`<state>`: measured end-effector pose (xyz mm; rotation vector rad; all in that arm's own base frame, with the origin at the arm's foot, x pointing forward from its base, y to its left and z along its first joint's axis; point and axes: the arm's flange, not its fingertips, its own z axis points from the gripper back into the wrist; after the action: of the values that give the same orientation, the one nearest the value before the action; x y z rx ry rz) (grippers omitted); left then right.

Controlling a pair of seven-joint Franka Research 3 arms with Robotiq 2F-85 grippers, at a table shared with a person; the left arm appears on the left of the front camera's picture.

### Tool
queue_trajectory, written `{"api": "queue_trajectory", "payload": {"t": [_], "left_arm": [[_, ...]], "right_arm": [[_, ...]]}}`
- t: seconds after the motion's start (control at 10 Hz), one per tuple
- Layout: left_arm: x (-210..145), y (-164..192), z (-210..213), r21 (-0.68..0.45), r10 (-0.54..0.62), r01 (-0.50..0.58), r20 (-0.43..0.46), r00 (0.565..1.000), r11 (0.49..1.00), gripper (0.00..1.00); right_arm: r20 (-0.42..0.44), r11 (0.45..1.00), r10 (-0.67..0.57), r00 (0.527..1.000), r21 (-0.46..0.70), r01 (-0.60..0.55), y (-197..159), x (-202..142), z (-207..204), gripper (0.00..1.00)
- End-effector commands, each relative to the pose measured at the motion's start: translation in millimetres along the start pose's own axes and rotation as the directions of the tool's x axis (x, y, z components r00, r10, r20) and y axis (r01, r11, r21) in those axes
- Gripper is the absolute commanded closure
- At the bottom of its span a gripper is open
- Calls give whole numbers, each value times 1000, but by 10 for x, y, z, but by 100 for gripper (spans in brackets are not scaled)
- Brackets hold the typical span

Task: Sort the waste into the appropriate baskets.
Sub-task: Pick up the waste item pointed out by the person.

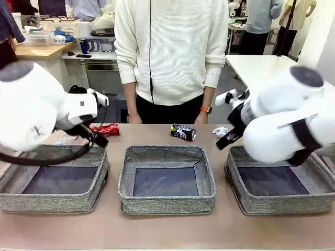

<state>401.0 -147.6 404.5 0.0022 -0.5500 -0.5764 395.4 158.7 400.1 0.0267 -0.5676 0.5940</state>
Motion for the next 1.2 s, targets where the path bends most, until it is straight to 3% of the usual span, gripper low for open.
{"api": "queue_trajectory", "payload": {"t": [0.0, 0.1, 0.2, 0.3, 0.4, 0.5, 0.6, 0.7, 0.8, 0.9, 1.0, 1.1], "left_arm": [[211, -118, 1070, 37, 11, -14, 65, 998, 999, 0], [165, -164, 1464, 77, 16, -21, 72, 997, 997, 0], [67, -260, 1737, 20, -3, 0, 112, 994, 1000, 0], [-38, -320, 1840, 101, 16, -31, 150, 989, 994, 0], [-110, -305, 1742, 298, 7, -67, 197, 980, 952, 0], [123, -253, 1881, 69, -8, -2, 136, 991, 998, 0], [123, -253, 1881, 69, -8, -2, 136, 991, 998, 0], [111, -291, 2095, 153, -10, -17, 174, 985, 988, 0], [76, -237, 2044, -102, 45, -37, 73, 996, 994, 0], [-3, -76, 2142, -377, 70, -78, -37, 997, 923, 0], [-113, 131, 2205, -624, 87, -122, -86, 992, 772, 0], [-195, 305, 2198, -766, 95, -140, -104, 990, 628, 0]], "right_arm": [[-59, 996, -79, 995, -38, 77, 32, 260, 881, 0], [-73, 998, -58, 996, -22, 57, 131, 268, 1249, 0], [-49, 1000, -27, 998, -1, 27, 234, 202, 1542, 0], [1, 996, -9, 1000, -92, 9, 331, 96, 1751, 0], [106, 951, -5, 994, -308, 38, 381, -23, 1841, 0], [-25, 999, -24, 999, -38, 23, 201, 180, 1630, 0], [-25, 999, -24, 999, -38, 23, 201, 180, 1630, 0], [36, 991, -4, 999, -133, 8, 352, 90, 1966, 0], [-46, 995, -96, 994, -24, 95, 226, -15, 1873, 0], [-82, 919, -327, 941, 207, 337, 8, -123, 1916, 0], [-92, 709, -553, 828, 471, 526, -178, -164, 2040, 0], [-124, 527, -620, 775, 667, 527, -289, -206, 2125, 0]]}}
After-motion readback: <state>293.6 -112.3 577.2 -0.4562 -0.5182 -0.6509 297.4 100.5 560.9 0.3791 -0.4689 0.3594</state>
